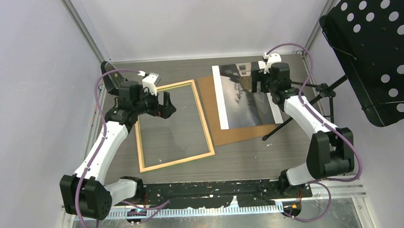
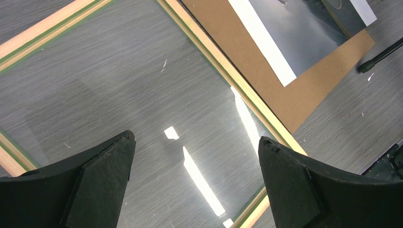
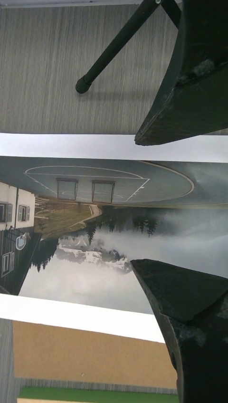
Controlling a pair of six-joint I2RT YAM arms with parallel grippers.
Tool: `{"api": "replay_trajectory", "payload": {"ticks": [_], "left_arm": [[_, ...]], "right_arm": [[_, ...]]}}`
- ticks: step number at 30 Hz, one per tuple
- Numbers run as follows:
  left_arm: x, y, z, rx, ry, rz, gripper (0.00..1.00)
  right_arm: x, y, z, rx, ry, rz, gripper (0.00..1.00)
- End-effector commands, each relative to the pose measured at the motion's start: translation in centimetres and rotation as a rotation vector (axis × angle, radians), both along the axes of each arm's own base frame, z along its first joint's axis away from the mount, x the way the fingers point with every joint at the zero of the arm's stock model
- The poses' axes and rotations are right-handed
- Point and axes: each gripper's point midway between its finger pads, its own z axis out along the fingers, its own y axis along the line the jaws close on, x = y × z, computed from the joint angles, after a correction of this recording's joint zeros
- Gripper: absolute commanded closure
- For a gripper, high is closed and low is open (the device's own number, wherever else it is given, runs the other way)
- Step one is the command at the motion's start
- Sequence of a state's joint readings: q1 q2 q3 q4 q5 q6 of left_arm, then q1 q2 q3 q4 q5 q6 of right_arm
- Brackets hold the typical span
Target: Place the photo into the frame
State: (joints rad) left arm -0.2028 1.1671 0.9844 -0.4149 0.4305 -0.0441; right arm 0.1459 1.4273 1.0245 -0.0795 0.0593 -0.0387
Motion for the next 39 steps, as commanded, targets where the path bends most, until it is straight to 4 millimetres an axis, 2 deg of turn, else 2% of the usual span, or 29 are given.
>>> {"api": "replay_trajectory", "payload": {"ticks": [1,10,25,26,27,28,32,39], "left_arm": [[0.5,-0.2,1.4,-0.013,-0.067,-0.008,0.01],[0.3,-0.2,1.7,-0.017,-0.074,-0.009,0.01],[0.3,-0.5,1.0,-0.027,-0.036,-0.011,0.01],[0.3,-0.5,1.0,-0.027,-0.033,-0.012,0.01],[0.3,-0.5,1.0,-0.028,-0.03,-0.012,0.01],[0.3,-0.5,1.0,-0.029,-0.029,-0.013,0.01],[0.2,-0.5,1.0,-0.03,-0.028,-0.014,0.01],[0.1,-0.6,1.0,-0.032,-0.03,-0.017,0.01]], "right_arm": [[2.0,-0.6,2.2,-0.003,-0.031,-0.038,0.05],[4.1,-1.6,-0.5,-0.082,0.092,-0.066,0.04],[5.6,-4.3,-5.6,-0.09,0.326,-0.104,0.01],[5.8,-4.4,-5.4,-0.091,0.337,-0.103,0.01],[5.9,-4.6,-6.3,-0.091,0.363,-0.107,0.01],[6.0,-4.6,-6.1,-0.088,0.374,-0.107,0.0],[6.5,-4.9,-7.8,-0.096,0.425,-0.105,0.0],[7.0,-5.6,-9.5,-0.118,0.51,-0.102,0.0]]}}
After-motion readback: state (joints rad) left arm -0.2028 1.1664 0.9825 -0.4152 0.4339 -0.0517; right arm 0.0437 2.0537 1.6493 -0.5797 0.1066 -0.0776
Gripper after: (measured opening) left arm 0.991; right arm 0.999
